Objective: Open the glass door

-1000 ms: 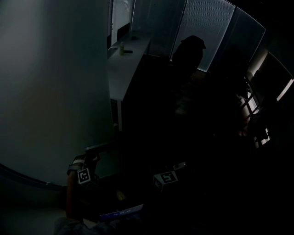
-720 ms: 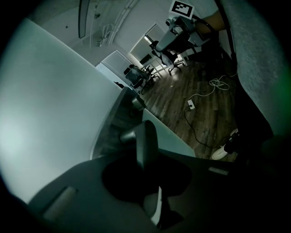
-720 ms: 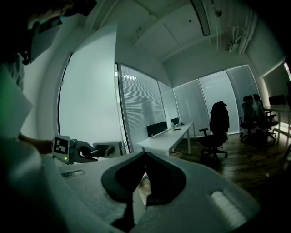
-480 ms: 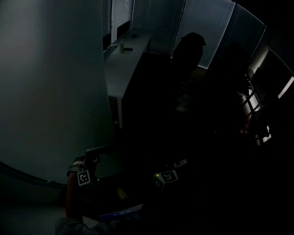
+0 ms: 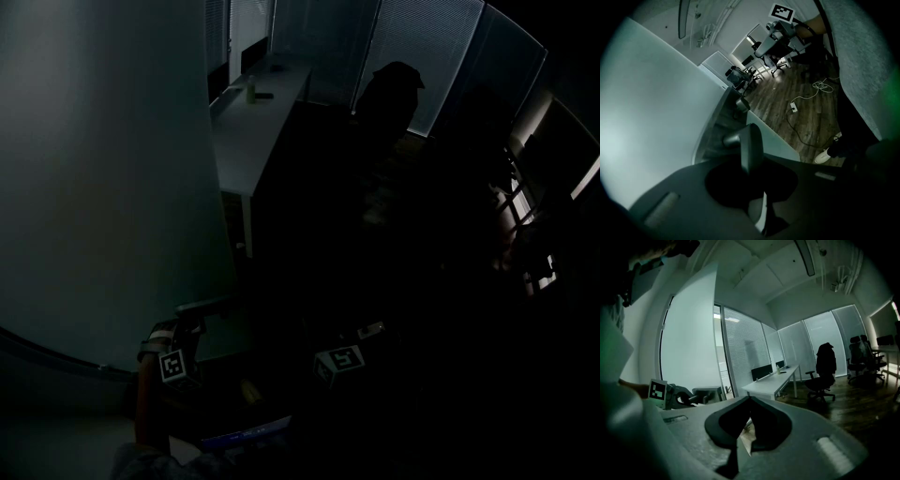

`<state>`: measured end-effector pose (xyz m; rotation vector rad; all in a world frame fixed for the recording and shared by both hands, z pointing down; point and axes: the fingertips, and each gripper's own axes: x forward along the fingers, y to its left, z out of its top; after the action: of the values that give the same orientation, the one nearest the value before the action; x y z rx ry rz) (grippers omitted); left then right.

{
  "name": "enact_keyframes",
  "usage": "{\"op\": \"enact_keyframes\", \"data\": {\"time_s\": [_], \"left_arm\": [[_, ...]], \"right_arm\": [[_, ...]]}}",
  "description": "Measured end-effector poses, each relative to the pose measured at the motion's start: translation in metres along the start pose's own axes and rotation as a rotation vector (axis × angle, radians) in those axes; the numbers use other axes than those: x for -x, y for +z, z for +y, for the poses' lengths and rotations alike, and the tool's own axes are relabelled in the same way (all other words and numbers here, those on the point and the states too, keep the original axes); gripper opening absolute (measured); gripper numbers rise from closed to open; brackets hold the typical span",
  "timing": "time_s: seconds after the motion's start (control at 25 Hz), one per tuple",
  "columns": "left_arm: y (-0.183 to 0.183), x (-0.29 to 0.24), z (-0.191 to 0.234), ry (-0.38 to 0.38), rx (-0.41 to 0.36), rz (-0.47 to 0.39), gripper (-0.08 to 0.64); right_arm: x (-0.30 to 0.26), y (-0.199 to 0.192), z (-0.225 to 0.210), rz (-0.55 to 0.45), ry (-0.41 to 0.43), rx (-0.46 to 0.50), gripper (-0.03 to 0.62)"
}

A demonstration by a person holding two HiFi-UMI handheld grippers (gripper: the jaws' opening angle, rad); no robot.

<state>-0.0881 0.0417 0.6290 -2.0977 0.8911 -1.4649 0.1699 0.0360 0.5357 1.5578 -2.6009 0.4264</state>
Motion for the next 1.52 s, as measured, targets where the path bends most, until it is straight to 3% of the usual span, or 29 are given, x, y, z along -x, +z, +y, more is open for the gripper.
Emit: {"op": "enact_keyframes", "data": {"time_s": [0.56,0.76,1.36,1.52], "left_arm": [[0.002,0.001,-0.002,-0.07,0.039,0.013,0.066],[0.0,0.003,-0.003,-0.118,0.065,0.027,0.121],[-0.013,0.029,0.003,-0.108,0.106,0.061,0.176],[-0.003,0.042,0.008,-0.107,0.151,0.016,0.178]], "right_arm": [[-0.002,0.002,-0.01,0.007,-0.014,-0.019,0.002],[-0.006,-0.004,-0.011,0.001,-0.018,-0.027,0.002],[-0.017,-0.009,0.005,0.016,0.021,-0.023,0.002],[-0.017,-0.008,0.008,0.017,0.026,-0.023,0.002]]}}
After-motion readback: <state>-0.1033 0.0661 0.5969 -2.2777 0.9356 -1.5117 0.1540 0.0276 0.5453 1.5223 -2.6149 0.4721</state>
